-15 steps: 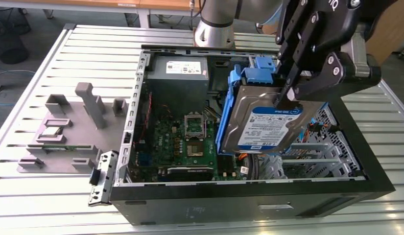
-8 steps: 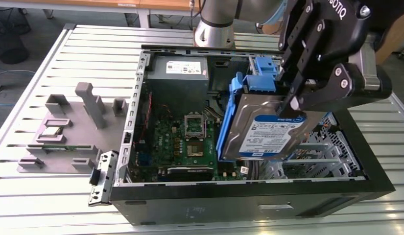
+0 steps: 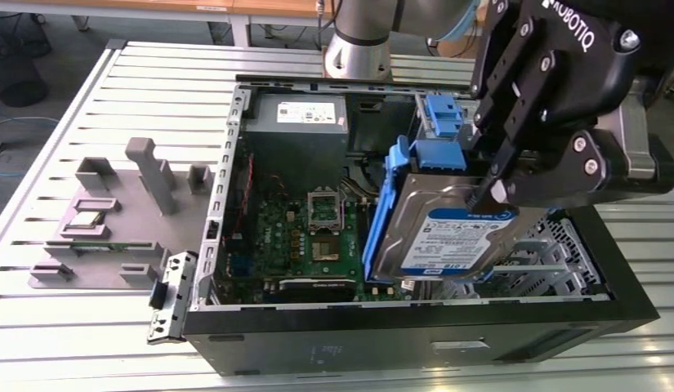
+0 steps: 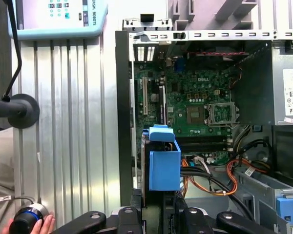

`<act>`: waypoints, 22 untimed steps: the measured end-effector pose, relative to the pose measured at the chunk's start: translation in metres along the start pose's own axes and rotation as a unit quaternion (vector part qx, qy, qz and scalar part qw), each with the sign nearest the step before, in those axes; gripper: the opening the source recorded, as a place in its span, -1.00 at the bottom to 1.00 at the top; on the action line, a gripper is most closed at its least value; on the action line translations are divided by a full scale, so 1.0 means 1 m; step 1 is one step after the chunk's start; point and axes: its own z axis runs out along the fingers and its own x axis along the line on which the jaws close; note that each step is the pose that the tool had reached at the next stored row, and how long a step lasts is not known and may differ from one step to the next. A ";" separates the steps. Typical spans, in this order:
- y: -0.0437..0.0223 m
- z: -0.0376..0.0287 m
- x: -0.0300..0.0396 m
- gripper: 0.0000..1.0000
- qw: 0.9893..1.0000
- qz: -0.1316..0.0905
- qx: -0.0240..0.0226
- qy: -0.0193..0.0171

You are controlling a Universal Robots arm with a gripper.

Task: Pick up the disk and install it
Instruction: 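Pick up the disk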

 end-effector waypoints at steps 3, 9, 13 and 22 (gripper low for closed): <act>-0.0003 -0.0002 0.0049 -0.30 1.000 0.000 0.000 0.000; -0.0007 -0.0004 0.0144 -0.30 1.000 0.000 0.000 0.000; -0.0010 -0.0006 0.0208 -0.30 1.000 0.000 0.000 0.000; -0.0018 -0.0010 0.0352 -0.30 1.000 0.000 0.000 0.000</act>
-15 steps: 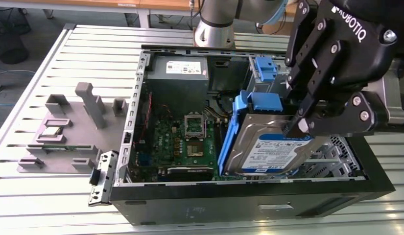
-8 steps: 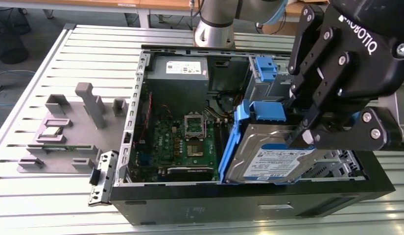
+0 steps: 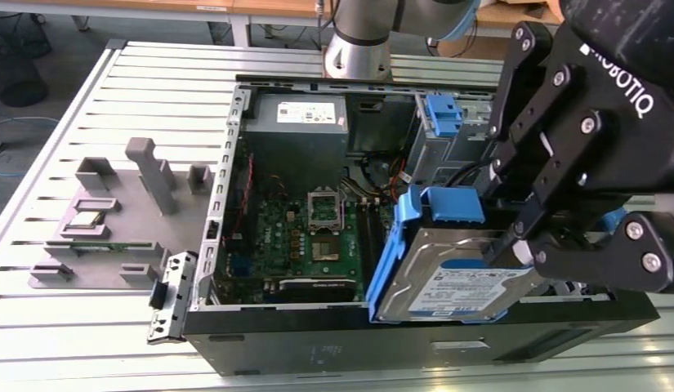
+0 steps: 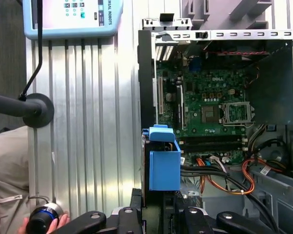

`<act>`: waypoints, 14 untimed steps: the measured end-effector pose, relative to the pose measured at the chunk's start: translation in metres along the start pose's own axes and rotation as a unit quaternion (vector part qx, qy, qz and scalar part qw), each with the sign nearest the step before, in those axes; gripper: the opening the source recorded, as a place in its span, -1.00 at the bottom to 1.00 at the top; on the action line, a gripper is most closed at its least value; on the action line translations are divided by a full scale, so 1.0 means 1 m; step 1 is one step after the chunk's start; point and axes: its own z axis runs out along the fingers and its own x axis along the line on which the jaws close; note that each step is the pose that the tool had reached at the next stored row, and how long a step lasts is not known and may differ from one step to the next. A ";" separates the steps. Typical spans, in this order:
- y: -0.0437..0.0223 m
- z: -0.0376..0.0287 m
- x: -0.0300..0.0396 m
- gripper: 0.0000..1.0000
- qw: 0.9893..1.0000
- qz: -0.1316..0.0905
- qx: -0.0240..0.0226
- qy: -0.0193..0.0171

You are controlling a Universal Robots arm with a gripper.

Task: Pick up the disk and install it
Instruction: 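Pick up the disk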

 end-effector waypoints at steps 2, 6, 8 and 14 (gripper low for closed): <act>-0.0002 0.0000 0.0032 -0.30 1.000 0.000 0.000 0.000; -0.0005 -0.0003 0.0096 -0.30 1.000 0.000 0.000 0.000; -0.0007 -0.0003 0.0127 -0.30 1.000 0.000 0.000 0.000; -0.0011 -0.0007 0.0223 -0.30 1.000 0.000 0.000 0.000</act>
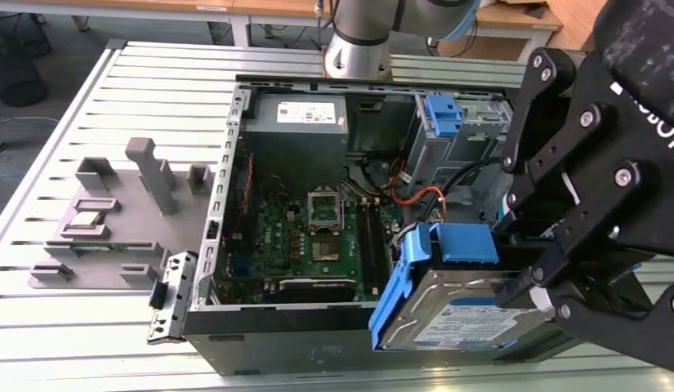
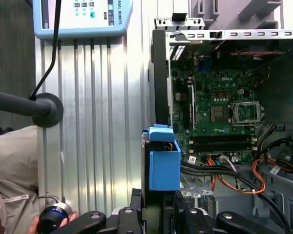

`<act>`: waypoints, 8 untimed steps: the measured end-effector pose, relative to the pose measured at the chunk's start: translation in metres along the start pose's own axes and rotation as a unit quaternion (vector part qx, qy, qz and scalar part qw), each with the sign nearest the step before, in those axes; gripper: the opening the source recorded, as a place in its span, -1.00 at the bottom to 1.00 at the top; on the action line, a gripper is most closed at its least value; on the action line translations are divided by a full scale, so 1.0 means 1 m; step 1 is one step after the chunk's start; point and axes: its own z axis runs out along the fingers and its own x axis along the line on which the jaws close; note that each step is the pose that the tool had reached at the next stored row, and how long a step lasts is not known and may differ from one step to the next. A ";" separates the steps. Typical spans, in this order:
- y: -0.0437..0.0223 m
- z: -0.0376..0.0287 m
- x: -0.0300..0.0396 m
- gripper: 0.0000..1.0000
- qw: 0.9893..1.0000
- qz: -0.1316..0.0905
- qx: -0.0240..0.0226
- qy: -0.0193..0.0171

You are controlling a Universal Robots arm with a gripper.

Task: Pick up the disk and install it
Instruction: 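Pick up the disk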

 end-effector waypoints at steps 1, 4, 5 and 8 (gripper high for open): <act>-0.0001 0.0000 0.0016 -0.30 1.000 0.000 0.000 0.000; -0.0003 -0.0001 0.0065 -0.30 1.000 0.000 0.000 0.000; -0.0004 -0.0002 0.0081 -0.30 1.000 0.000 0.000 0.000; -0.0007 -0.0004 0.0128 -0.30 1.000 0.000 0.000 0.000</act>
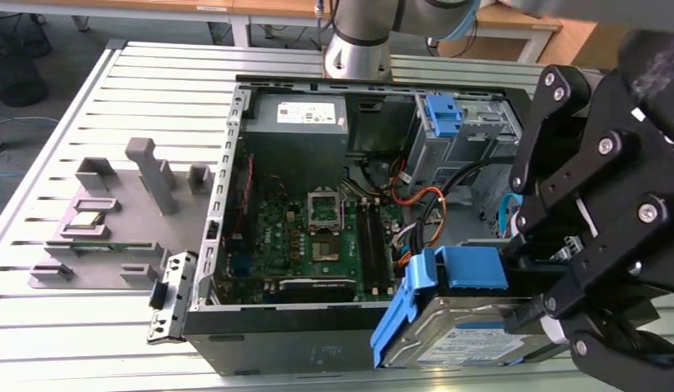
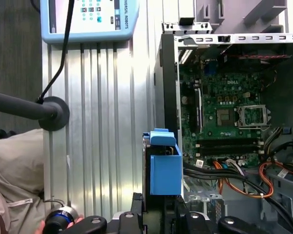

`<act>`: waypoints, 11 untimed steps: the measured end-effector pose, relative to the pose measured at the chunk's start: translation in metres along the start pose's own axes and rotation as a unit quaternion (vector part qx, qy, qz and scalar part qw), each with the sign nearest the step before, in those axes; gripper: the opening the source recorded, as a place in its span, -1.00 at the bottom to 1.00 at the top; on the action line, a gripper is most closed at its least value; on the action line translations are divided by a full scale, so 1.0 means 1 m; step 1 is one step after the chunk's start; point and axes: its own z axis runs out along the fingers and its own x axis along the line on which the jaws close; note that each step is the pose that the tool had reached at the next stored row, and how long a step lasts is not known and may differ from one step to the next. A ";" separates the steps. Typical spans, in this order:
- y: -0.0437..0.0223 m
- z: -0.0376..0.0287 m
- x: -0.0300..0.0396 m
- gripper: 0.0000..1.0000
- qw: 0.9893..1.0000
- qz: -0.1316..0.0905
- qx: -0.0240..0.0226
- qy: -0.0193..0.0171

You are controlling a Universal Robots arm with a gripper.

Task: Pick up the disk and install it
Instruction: 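Pick up the disk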

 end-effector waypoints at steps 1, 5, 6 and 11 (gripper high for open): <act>-0.0001 0.0000 0.0016 -0.30 1.000 0.000 0.000 0.000; -0.0004 -0.0001 0.0080 -0.30 1.000 0.000 0.000 0.000; -0.0005 -0.0003 0.0096 -0.30 1.000 0.000 0.000 0.000; -0.0009 -0.0004 0.0176 -0.30 1.000 0.000 0.000 0.000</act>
